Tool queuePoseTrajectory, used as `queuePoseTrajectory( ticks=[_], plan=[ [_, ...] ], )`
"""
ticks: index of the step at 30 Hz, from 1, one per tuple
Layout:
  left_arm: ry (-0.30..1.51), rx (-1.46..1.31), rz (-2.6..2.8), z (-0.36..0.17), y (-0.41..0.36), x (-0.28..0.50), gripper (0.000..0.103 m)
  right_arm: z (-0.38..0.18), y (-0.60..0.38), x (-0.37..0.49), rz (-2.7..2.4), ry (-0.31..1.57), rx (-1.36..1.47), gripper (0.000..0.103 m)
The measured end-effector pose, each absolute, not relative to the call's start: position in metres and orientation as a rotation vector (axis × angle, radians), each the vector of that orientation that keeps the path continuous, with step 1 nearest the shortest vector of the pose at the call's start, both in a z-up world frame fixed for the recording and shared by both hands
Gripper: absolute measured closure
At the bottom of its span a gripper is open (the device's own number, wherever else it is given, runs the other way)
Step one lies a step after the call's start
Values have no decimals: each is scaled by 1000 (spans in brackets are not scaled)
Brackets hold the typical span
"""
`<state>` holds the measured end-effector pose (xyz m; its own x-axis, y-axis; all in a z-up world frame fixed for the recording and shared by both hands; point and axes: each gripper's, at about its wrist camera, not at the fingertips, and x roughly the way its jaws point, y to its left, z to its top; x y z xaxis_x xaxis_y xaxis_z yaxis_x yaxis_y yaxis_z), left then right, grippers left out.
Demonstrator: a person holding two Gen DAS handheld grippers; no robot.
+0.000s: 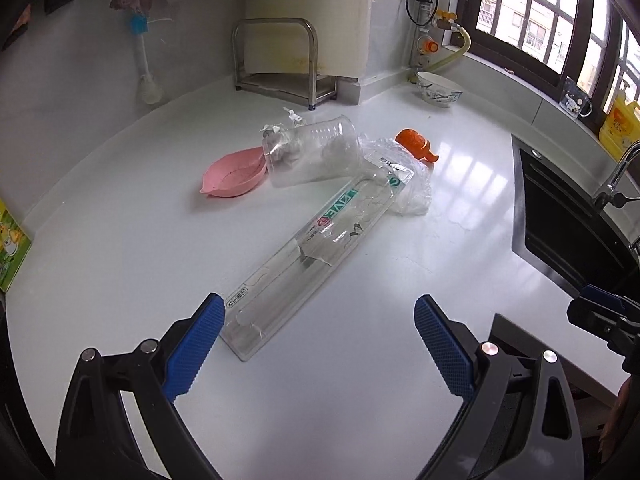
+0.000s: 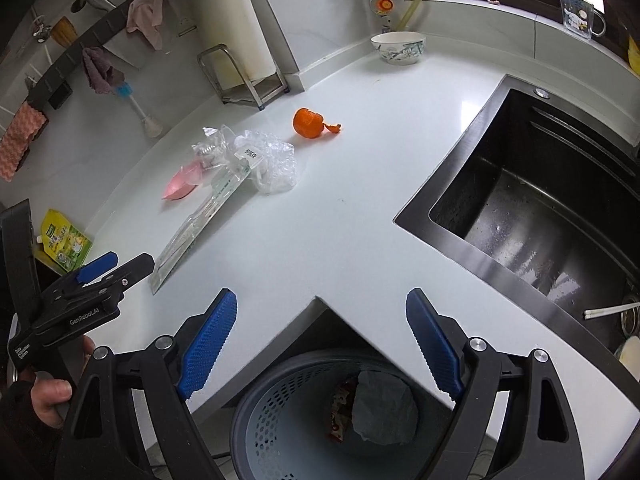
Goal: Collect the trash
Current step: 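Move both open grippers back toward the clear plastic packaging on the counter, then grasp the clear LOVE toothbrush package with the left gripper while the right grasps the orange peel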
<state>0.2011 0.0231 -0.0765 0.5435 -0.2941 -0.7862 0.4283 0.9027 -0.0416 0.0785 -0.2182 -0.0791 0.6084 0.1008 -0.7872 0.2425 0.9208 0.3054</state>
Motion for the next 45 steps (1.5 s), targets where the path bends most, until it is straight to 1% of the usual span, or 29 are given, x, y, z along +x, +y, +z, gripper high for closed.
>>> queuePoseTrajectory(
  ticks=[9, 17, 19, 23, 24, 25, 27, 28, 31, 38, 45],
  plan=[
    [927, 229, -498, -116, 11, 242, 9, -100, -216, 105, -146, 935, 457, 20],
    [953, 277, -541, -137, -1, 262, 9, -109, -217, 123, -190, 938, 480, 20],
    [945, 284, -544, -138, -2, 263, 11, -109, -218, 128, -201, 932, 486, 20],
    [923, 293, -561, -137, -6, 267, 18, -109, -220, 139, -216, 921, 475, 20],
    [917, 295, -566, -137, -7, 268, 23, -109, -220, 143, -217, 921, 467, 20],
    [910, 295, -569, -136, -9, 269, 30, -109, -220, 147, -217, 921, 459, 20],
    [906, 294, -572, -134, -11, 271, 40, -107, -221, 157, -219, 913, 444, 20],
    [909, 294, -569, -133, -11, 273, 43, -105, -222, 162, -220, 904, 438, 20],
    [921, 277, -572, -132, -9, 275, 46, -102, -223, 180, -221, 887, 417, 20],
    [952, 212, -575, -125, 2, 277, 50, -99, -229, 228, -201, 864, 363, 20],
    [962, 179, -562, -117, 14, 280, 51, -102, -241, 278, -205, 864, 394, 20]
  ],
)
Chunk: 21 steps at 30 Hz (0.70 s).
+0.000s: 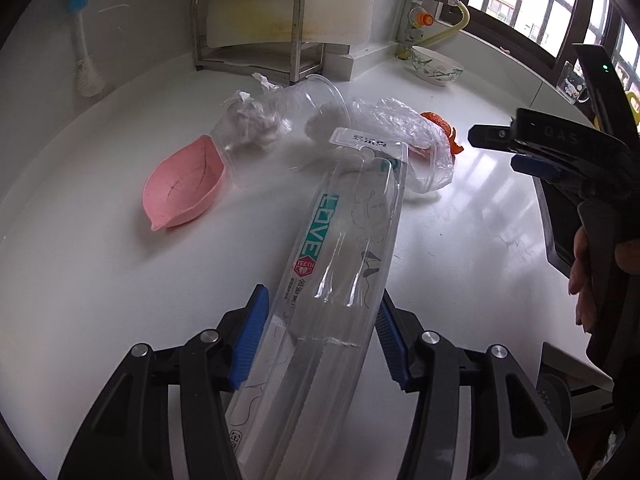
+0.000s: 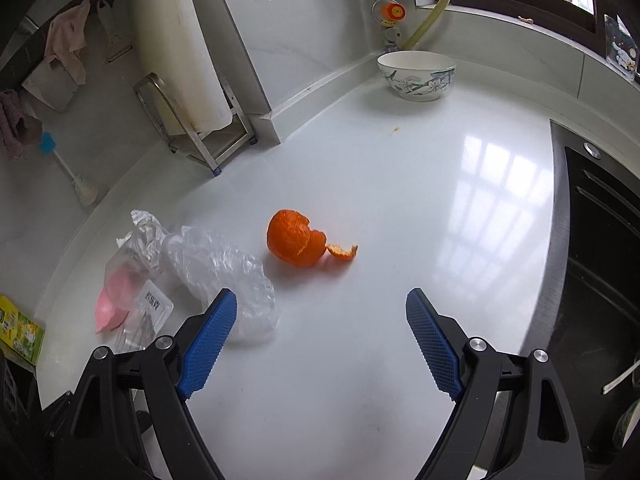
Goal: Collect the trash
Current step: 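Grasp the clear LOVE toothbrush package with the left gripper while the right grasps the orange peel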
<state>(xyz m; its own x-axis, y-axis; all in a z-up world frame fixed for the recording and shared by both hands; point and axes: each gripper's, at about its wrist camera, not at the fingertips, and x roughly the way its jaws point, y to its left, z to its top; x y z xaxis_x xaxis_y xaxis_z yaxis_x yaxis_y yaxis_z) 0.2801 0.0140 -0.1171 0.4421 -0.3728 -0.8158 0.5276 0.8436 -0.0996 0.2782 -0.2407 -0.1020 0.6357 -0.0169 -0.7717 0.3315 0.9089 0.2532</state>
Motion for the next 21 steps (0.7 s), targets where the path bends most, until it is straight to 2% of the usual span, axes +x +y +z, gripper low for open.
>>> queuePoseTrajectory(
  ticks=[16, 17, 18, 21],
  plan=[
    [955, 161, -564, -109, 25, 274, 53, -135, -240, 347, -333, 947, 449, 21],
    [955, 159, -564, -108, 25, 274, 53, -135, -240, 348, -332, 944, 445, 24],
    [954, 159, -564, -108, 26, 274, 54, -134, -239, 348, -332, 937, 441, 35],
    [953, 159, -568, -107, 26, 272, 55, -133, -239, 350, -304, 945, 434, 50]
  ],
)
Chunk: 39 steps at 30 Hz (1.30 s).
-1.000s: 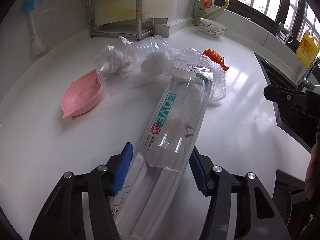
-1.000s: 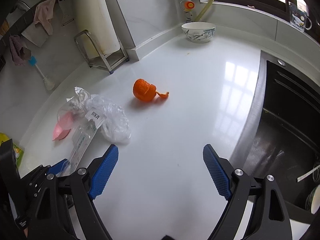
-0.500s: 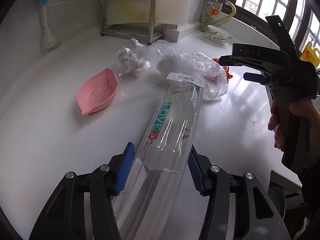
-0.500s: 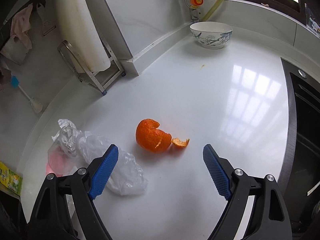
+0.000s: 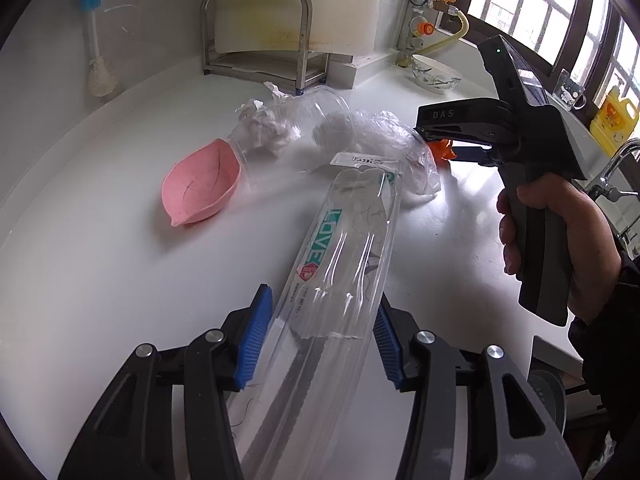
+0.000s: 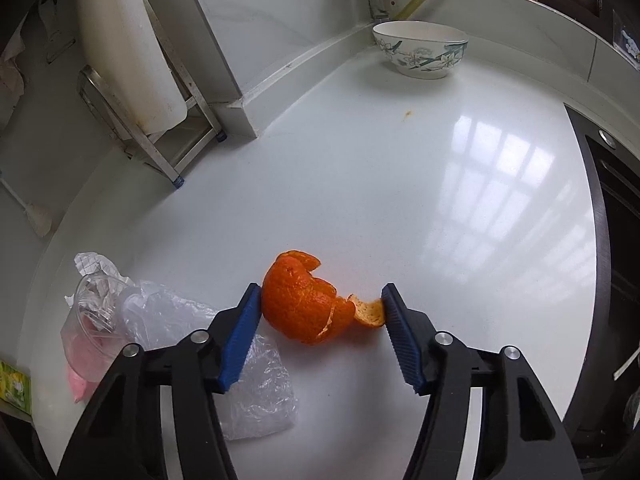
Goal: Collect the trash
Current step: 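Grasp the clear LOVE toothbrush package with the left gripper while the right grasps the orange peel, then carry package and peel over the grey bin and open both grippers to drop them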
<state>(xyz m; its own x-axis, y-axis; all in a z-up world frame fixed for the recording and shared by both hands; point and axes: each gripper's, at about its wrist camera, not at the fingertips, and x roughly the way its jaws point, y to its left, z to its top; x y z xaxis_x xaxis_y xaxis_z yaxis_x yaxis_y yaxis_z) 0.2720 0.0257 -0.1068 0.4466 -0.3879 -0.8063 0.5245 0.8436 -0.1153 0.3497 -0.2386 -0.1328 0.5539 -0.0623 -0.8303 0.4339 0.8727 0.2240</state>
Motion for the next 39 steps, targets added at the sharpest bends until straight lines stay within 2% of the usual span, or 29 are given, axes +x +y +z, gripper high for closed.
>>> queuePoseTrajectory(
  ticks=[3, 5, 16, 23, 36, 39],
  plan=[
    [954, 155, -570, -107, 25, 271, 55, -129, -236, 348, -278, 946, 425, 65],
    [955, 152, -570, -106, 26, 271, 55, -125, -236, 344, -282, 936, 422, 67],
    [917, 157, -584, -89, 24, 260, 55, -95, -254, 299, -322, 852, 454, 68],
    [894, 177, -589, -79, 22, 242, 55, -86, -242, 242, -308, 844, 470, 68],
    [874, 175, -610, -57, 12, 164, 55, -82, -199, 111, -231, 912, 417, 68],
    [878, 178, -603, -55, 10, 141, 58, -87, -195, 81, -207, 943, 404, 68]
  ],
)
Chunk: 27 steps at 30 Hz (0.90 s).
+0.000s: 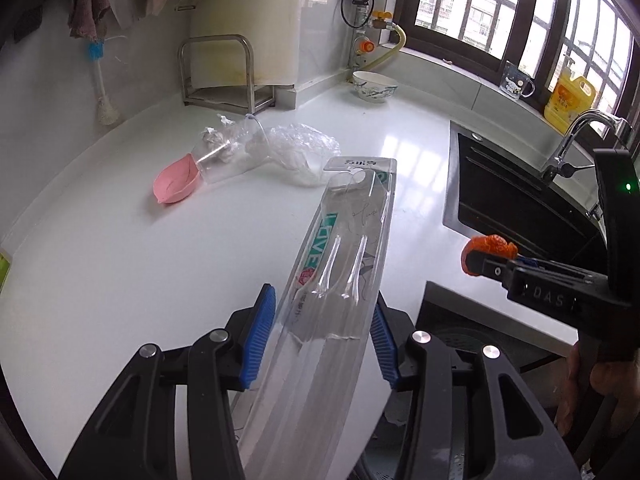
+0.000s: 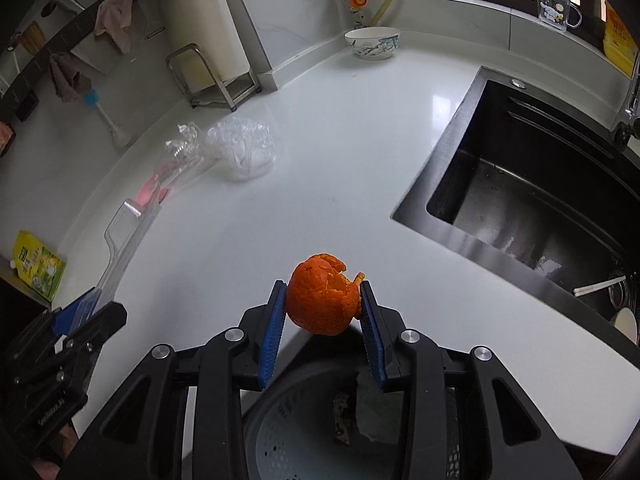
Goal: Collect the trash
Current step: 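Carry package and peel over the grey bin and open both grippers to drop them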
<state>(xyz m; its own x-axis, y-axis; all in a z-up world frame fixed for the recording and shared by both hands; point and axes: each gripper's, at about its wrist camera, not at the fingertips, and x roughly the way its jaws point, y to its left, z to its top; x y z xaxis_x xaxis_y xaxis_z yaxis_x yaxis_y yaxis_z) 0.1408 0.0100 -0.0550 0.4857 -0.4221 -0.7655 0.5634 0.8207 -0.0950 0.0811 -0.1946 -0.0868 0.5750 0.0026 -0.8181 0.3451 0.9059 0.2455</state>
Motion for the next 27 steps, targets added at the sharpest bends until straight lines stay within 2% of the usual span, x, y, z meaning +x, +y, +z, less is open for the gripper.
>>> queuePoseTrajectory(
  ticks=[13, 27],
  plan=[
    [934, 180, -577, -70, -14, 53, 58, -124, -191, -17, -87, 1068, 420, 68],
    [1019, 202, -564, -112, -38, -1, 58, -160, -208, -52, -13, 1131, 374, 68]
  ],
)
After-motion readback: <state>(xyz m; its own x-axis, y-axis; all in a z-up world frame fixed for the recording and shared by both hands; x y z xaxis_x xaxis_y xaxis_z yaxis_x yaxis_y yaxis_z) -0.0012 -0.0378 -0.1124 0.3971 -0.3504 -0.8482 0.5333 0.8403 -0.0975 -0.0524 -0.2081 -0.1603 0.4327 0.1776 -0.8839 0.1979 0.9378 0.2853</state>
